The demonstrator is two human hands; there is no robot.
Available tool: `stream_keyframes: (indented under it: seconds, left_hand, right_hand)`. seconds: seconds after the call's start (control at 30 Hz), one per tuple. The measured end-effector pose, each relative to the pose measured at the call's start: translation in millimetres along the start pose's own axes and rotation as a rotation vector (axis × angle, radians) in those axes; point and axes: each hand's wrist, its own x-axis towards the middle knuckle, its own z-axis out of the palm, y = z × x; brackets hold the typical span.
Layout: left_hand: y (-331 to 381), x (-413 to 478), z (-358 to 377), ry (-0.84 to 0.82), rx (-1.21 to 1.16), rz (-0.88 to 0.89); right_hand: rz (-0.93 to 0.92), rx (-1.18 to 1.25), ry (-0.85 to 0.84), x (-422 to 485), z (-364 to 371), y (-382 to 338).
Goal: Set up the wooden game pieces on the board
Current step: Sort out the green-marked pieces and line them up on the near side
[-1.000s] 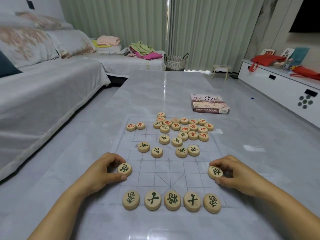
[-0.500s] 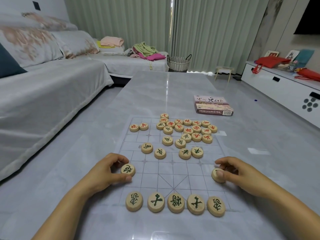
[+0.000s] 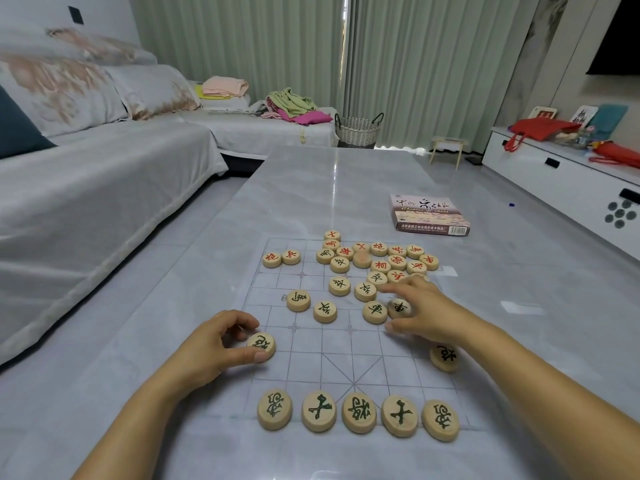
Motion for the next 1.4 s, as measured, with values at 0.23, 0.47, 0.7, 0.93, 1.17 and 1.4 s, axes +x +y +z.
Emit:
stream_keyframes:
  seconds: [0.23, 0.47, 0.7, 0.93, 1.17, 1.4]
  left_hand:
    - [1.3, 0.2, 0.4, 0.0, 0.01, -0.011]
    - [-0.8, 3.3, 1.4, 0.024, 0.012, -0.032]
    - [4.0, 8.5, 8.5, 0.161, 0.006, -0.011]
    - [8.0, 16.6, 13.6, 0.314, 0.029, -0.055]
    - [9.0, 20.8, 17.3, 0.371, 0.092, -0.07]
    - [6.1, 22.4, 16.7, 0.362, 0.15, -0.042]
  right_hand:
    - [-0.013, -0.104, 0.011, 5.3, 12.5, -10.3]
    - [-0.046, 0.003, -0.024, -8.4, 17.6, -14.0]
    - [-0.061, 0.147, -0.116, -7.5, 10.0, -11.9]
    - [0.0, 0.132, 0.126, 36.5, -1.1, 4.9]
    - [-0.124, -0.091, 0.236, 99.0, 2.5, -30.2]
    - [-0.079, -0.344, 0.135, 160.5, 18.8, -69.4]
